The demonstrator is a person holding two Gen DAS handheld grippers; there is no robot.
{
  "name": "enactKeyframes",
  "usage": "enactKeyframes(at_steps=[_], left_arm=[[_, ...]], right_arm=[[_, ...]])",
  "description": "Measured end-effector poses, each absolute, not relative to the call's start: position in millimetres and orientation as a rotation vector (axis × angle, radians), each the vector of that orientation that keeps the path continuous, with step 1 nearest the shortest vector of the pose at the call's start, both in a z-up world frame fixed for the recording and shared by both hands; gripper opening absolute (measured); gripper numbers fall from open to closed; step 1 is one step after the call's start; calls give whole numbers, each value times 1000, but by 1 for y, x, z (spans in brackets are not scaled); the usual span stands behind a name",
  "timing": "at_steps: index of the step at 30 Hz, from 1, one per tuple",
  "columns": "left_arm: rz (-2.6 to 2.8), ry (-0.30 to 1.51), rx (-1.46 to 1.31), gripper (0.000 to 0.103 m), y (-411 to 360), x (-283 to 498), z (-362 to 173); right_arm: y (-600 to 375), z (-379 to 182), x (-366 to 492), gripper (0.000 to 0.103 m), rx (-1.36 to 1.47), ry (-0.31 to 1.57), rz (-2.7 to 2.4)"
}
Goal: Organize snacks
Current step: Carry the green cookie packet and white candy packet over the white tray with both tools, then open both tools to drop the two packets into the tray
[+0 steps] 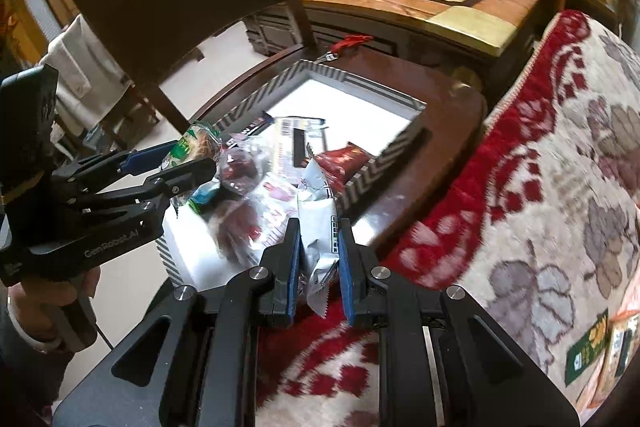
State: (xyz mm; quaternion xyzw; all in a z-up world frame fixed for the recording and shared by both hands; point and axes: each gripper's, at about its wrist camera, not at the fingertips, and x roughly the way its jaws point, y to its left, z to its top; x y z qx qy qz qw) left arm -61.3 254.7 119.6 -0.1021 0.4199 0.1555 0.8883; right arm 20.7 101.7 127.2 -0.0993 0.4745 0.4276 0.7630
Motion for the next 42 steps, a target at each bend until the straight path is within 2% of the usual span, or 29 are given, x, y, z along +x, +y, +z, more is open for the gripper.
enactKeyframes(at_steps=[20, 42], left_arm=[[398, 903, -253, 51, 284, -79, 96], [424, 926, -262, 51, 292, -75, 81]], right_arm=[[177, 121, 19, 16, -252, 1048, 1022], [205, 100, 19, 16, -230, 1112, 1066]])
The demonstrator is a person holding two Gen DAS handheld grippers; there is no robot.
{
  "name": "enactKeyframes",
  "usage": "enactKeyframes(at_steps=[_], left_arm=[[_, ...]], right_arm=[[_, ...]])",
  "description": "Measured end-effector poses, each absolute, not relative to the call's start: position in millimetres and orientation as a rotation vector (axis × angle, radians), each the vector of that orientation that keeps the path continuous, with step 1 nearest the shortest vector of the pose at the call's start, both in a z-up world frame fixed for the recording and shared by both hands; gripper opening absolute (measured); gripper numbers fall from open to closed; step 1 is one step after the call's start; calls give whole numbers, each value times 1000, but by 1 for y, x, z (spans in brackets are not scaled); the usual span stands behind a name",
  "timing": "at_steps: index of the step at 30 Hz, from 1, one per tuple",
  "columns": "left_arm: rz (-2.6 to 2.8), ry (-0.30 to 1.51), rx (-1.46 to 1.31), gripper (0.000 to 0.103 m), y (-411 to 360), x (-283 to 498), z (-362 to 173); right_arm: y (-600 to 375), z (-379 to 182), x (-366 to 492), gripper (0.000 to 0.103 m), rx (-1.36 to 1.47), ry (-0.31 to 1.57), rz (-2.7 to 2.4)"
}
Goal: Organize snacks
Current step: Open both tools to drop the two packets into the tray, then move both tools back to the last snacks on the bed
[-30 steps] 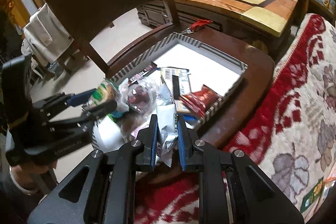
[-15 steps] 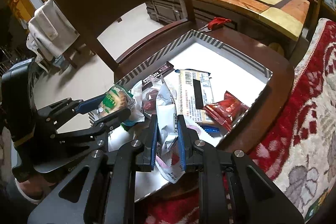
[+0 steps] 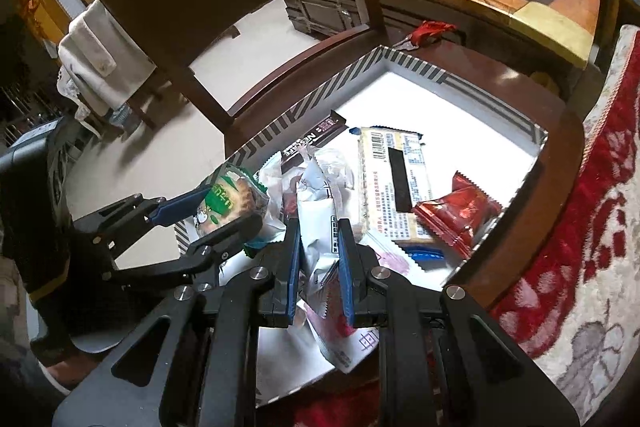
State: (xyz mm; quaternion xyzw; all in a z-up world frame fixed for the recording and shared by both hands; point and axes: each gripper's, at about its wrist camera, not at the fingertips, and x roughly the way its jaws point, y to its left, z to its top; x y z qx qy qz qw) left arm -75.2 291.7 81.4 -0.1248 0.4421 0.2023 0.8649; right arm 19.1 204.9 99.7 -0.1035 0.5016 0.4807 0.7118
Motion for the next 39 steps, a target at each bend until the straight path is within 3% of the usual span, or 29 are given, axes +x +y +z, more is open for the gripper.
enactKeyframes(at_steps=[8, 12, 14, 16, 18, 39], left_arm=[[439, 935, -259, 55, 293, -74, 77], [457, 930, -262, 56, 293, -74, 78], [470, 926, -257, 63, 293, -74, 80], [475, 920, -258, 72, 292, -75, 82], [478, 914, -256, 74, 292, -76, 84], [417, 873, -251, 93, 245, -69, 107]], right_arm=[[212, 81, 26, 16, -195, 1155, 1054], [207, 83, 29, 21, -170, 1155, 1041], [203, 87, 28, 21, -163, 1148, 1041], [200, 91, 28, 28, -153, 1141, 1045], [198, 94, 27, 33, -143, 1136, 1052], [113, 114, 12, 33, -178, 1044, 894]])
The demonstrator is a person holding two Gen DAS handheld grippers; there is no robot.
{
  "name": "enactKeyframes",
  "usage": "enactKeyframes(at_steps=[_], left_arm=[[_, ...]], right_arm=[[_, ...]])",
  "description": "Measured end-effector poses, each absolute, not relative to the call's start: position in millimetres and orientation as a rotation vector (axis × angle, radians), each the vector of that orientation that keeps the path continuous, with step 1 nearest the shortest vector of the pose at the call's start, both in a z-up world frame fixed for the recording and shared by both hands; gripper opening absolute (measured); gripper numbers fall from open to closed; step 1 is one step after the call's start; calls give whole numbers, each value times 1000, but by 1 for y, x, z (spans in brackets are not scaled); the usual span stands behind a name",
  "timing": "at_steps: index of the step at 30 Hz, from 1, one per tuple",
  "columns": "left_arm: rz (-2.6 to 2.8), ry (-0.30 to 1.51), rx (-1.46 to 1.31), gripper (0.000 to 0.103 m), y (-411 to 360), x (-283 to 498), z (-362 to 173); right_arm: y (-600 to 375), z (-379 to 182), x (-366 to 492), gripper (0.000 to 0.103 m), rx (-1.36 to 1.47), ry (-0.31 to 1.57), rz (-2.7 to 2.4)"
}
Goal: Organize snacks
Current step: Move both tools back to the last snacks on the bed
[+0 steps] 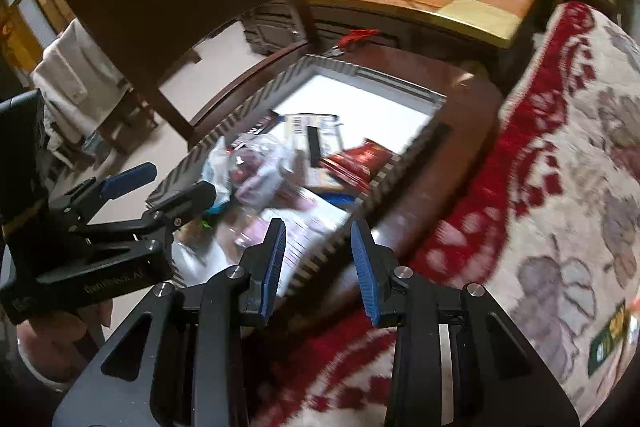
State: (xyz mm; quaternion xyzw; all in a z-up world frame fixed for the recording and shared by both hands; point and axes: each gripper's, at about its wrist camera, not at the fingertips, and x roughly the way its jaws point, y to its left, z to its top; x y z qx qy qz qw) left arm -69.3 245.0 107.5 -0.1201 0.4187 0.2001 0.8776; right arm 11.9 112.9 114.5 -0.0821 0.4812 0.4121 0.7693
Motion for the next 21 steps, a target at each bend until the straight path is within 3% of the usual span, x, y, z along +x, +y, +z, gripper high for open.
enactKeyframes(at_steps=[5, 7, 21], left_arm=[[363, 879, -233, 93, 217, -59, 109], [335, 884, -219, 93, 204, -53, 109], [112, 916, -116, 93, 103, -15, 108]], right_arm=[[82, 113, 11, 35, -190, 1042, 836], [69, 111, 10, 41, -185, 1047, 814], [-52, 99, 20, 42, -85, 1089, 621]])
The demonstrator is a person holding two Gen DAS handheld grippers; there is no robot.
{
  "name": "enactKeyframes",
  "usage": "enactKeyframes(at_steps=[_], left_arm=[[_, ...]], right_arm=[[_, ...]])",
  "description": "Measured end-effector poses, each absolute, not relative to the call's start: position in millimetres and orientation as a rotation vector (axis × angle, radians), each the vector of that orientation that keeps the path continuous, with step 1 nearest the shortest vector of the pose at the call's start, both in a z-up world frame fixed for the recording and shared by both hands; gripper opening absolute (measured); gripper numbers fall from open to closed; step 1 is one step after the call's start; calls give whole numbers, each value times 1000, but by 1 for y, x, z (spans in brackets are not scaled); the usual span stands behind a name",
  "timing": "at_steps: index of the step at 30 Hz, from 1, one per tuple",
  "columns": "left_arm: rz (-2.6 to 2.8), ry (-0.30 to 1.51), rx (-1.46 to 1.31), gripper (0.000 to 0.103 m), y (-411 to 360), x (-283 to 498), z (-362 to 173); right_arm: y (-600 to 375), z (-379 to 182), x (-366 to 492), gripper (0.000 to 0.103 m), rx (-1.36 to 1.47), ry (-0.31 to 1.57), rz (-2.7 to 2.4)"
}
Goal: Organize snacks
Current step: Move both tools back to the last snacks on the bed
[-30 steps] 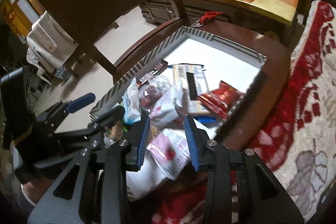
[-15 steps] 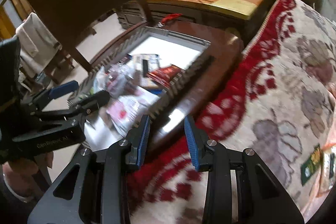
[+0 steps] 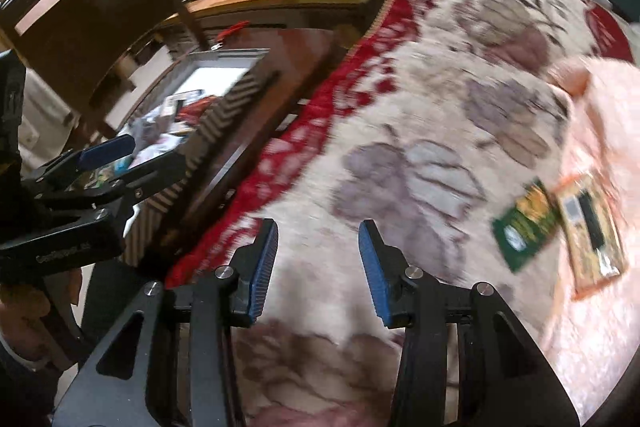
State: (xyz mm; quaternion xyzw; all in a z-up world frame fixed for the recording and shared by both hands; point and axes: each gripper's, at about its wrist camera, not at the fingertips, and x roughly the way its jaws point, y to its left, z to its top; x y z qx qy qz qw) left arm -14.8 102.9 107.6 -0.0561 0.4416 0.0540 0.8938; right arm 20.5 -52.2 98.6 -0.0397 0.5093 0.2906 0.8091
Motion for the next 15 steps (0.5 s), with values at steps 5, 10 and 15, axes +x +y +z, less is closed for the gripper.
enactKeyframes(at_steps=[5, 10, 15], left_arm=[[28, 927, -88, 93, 67, -1, 103], [-89, 958, -48, 93, 27, 14, 93], [-210, 977, -19, 93, -11, 29, 85]], right_arm=[[-95, 98, 24, 42, -60, 1088, 550], [-147, 94, 29, 42, -34, 1100, 446], [-196, 88, 33, 42, 26, 1109, 352]])
